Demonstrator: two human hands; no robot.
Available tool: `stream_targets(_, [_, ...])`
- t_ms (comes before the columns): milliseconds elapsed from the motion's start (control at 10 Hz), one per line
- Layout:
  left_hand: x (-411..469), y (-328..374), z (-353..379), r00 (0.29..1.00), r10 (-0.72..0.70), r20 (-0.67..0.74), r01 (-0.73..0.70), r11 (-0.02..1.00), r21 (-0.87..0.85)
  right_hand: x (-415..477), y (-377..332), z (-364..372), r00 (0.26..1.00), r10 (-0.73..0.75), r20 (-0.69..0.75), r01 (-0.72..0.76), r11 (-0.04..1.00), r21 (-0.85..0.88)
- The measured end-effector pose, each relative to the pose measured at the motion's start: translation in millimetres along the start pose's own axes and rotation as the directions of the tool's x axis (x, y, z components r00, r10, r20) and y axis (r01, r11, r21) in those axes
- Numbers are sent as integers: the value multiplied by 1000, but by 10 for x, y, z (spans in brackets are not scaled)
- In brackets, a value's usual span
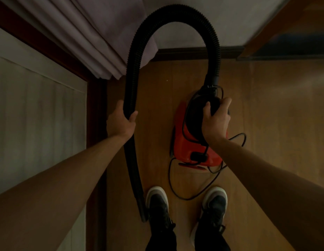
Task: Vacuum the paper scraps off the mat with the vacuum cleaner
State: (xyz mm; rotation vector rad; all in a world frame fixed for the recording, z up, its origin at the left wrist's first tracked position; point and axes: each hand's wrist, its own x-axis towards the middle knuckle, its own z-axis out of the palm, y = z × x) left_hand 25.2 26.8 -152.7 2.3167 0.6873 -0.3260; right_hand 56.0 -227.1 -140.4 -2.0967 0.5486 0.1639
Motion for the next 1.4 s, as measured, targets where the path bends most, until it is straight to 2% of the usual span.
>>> stream_targets(500, [274, 53, 264, 993, -93, -67, 88, 993, -78, 53, 68, 145, 996, -75, -44, 75, 997, -4])
stream_targets(700, [269, 96, 214, 981, -196, 8, 195, 980, 41, 62, 82, 144, 998, -51, -32, 49, 997, -63])
stream_targets(900, [142, 285, 5, 949, -301, 95, 283, 945, 164, 24, 35, -57, 994, 16, 107, 8, 975, -221])
stream_targets(1000, [0, 441, -165, 944, -275, 183, 237, 950, 201, -6, -95, -268, 962, 56, 268, 62, 909, -412])
stream_targets(1100, [-174, 650, -361, 936, -168, 310, 104, 972, 210, -53, -366, -527, 902, 103, 418, 167, 811, -560])
stream_targets(1200, [-344, 916, -613, 898, -72, 434, -42, 968, 247, -130, -752, -837, 855, 52, 516, 316, 736, -598])
stream_targets(1300, [-496, 1260, -942, 889, -24, 457, -139, 937, 320, -169, -1197, -1158, 838, -3, 546, 390, 704, -594])
stream_targets(1400, [-686, 1599, -1282, 919, 39, 393, -202, 901, 384, -208, -1583, -1477, 816, -77, 574, 478, 649, -593])
